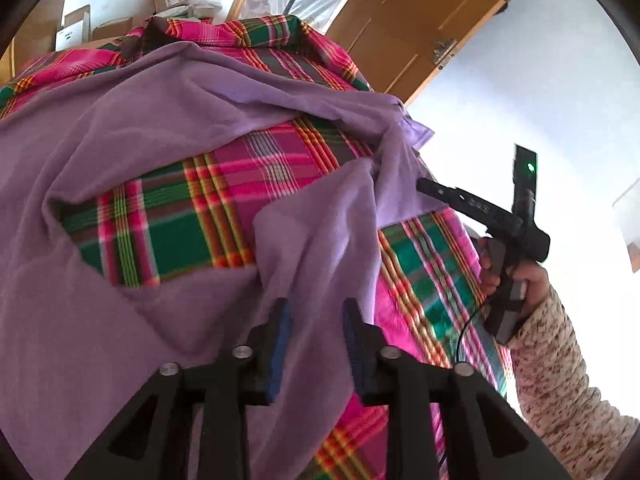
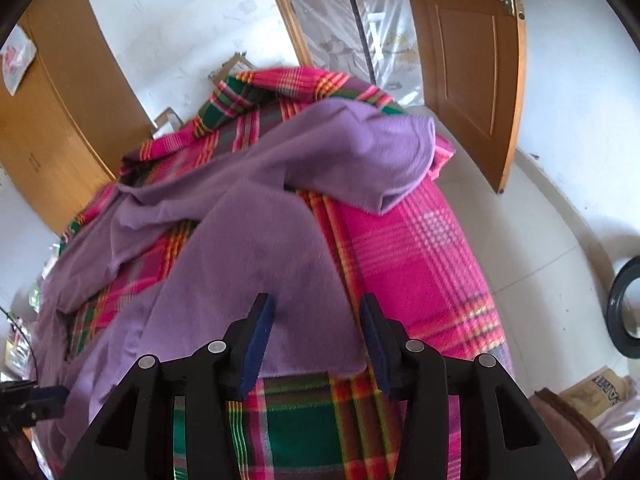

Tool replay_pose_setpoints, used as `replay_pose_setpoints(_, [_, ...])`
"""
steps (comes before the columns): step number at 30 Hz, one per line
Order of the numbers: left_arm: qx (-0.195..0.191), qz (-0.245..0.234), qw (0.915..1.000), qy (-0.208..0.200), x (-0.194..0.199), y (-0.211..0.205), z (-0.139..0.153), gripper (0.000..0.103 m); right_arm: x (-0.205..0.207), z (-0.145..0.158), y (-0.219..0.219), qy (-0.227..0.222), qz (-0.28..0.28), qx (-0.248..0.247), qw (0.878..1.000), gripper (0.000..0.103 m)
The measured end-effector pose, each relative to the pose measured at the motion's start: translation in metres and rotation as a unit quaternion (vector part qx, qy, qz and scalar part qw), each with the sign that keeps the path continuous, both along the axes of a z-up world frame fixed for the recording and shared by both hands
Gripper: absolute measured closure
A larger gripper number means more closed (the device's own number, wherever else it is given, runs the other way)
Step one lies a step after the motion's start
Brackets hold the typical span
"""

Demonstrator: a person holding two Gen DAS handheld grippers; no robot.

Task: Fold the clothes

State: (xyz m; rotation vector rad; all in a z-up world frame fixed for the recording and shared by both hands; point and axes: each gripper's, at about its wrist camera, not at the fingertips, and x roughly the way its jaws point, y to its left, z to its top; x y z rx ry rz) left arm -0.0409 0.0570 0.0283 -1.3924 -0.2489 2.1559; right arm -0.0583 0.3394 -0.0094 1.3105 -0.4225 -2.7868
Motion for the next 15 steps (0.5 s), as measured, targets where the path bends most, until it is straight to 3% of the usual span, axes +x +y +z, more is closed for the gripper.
replay_pose_setpoints(2, [-0.008,-0.005,0.9999,0.005,0.009,0.0,0.0,0.071,0.002,-0.001,-0.003,0.001,-0.003,0.006,1.0,0.068])
replay_pose_setpoints(3, [-0.013,-0.008,0.9999,0.008,0.013,0.0,0.0,0.07,0.002,-0.001,-0.006,0.0,-0.002,0.012,1.0,0.085])
replay_pose_setpoints(6, [-0.047,-0.021,0.9984,0.024,0.025,0.005,-0.001,0.07,0.006,0.004,-0.006,0.004,-0.001,0.02,1.0,0.095])
replay_pose_setpoints(9, [-0.07,-0.043,0.9956,0.045,0.04,0.014,-0.001,0.068,0.014,0.013,-0.004,0.02,-0.006,0.027,0.999,0.095])
replay_pose_setpoints(12, [-0.075,-0.055,0.9946,0.045,0.048,0.021,-0.005,0.068,0.025,0.027,0.002,0.037,-0.018,0.024,0.999,0.095])
replay_pose_setpoints(15, [-0.106,-0.068,0.9913,0.04,0.053,0.033,-0.016,0.068,0.035,0.039,0.008,0.053,-0.029,0.026,0.998,0.095])
